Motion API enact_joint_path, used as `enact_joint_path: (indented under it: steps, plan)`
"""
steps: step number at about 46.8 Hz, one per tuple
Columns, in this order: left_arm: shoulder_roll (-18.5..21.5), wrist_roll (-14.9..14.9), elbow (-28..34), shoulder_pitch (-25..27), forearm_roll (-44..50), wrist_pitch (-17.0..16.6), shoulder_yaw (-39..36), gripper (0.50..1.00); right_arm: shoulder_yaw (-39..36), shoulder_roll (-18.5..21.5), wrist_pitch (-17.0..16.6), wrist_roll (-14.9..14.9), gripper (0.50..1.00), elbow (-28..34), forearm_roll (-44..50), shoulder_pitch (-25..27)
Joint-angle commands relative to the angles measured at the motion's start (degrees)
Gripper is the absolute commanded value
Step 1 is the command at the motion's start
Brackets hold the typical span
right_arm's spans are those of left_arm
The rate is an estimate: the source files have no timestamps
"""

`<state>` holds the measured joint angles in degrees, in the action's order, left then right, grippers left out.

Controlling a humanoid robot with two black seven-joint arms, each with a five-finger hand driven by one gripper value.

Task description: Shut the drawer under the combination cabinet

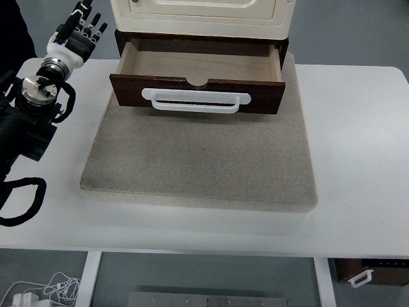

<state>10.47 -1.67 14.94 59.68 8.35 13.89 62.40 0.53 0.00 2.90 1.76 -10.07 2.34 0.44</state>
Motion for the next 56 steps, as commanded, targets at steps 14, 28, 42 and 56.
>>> enact_joint_path:
  steps: [14,28,42,56]
  plan:
    - [0.26,0.00,-0.09,0.17,0.09,0.00,0.00,0.996,0.00,0.00,0.00,0.00,0.952,0.05,0.03,0.00]
    - [1.13,0.00,-0.09,0.96,0.26,0.00,0.44,0.996,0.00,0.00,0.00,0.00,0.952,-0.03,-0.05,0.00]
    - [2.01,0.09,0.35,1.14,-0.53,2.29,-0.09,0.996,0.00,0.00,0.00,0.00,0.952,0.05,-0.05,0.00]
    - [5.61,0.09,0.52,3.51,-0.61,2.46,-0.18,0.996,0.00,0.00,0.00,0.00,0.952,-0.03,-0.05,0.00]
